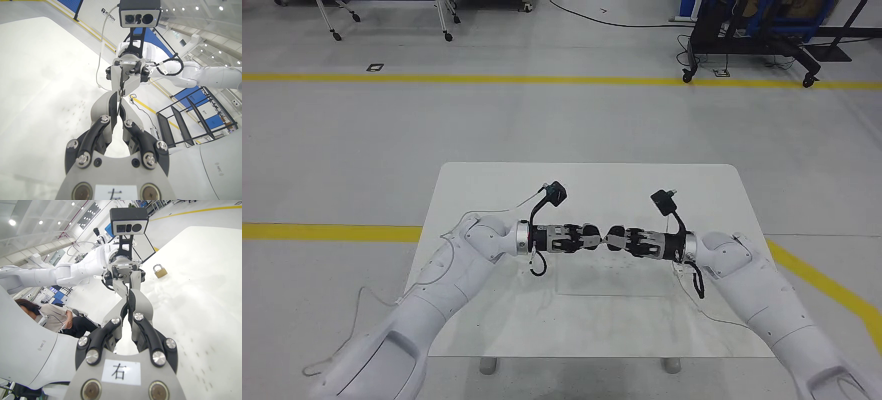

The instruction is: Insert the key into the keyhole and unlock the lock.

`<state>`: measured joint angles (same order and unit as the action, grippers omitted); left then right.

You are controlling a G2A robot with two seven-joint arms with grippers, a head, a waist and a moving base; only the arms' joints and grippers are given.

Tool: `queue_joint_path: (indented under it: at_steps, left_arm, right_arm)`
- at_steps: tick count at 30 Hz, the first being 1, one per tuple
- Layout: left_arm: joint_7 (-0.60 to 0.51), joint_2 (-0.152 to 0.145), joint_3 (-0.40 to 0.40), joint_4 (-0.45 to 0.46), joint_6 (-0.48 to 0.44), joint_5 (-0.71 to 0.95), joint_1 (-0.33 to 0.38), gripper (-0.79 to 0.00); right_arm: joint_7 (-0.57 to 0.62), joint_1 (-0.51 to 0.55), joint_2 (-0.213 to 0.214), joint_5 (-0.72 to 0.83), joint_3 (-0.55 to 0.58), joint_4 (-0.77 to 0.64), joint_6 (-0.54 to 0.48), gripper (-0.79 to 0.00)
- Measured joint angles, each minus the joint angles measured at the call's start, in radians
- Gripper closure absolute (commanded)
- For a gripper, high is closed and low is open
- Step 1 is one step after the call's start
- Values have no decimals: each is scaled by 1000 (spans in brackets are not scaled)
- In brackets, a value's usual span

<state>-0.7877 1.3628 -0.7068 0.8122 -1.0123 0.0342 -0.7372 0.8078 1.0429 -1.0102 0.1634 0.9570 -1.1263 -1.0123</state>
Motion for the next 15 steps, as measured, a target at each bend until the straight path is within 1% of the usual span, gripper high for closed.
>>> queue_joint_path:
  at_steps: [4, 5, 6, 7, 11, 15]
  left_arm:
    - [5, -1, -2, 1, 0, -1, -2, 0]
    - [7, -1, -2, 1, 0, -1, -2, -86]
    - [9, -1, -3, 1, 0, -1, -2, -597]
    - [14, -1, -5, 0, 0, 1, -3, -785]
    - [30, -2, -13, 2, 0, 10, -5, -785]
    - [46, -10, -39, 29, 0, 34, -18, -785]
  right_arm:
    - [0, 2, 8, 1, -10, -6, 0, 0]
    - [0, 1, 10, 3, -12, -5, 0, 0]
    - [0, 0, 12, 5, -14, -4, 0, 0]
    - [0, -1, 14, 7, -17, -1, 0, 0]
    - [0, -3, 19, 33, -15, -3, 0, 0]
    - [0, 13, 30, 79, 17, -20, 0, 0]
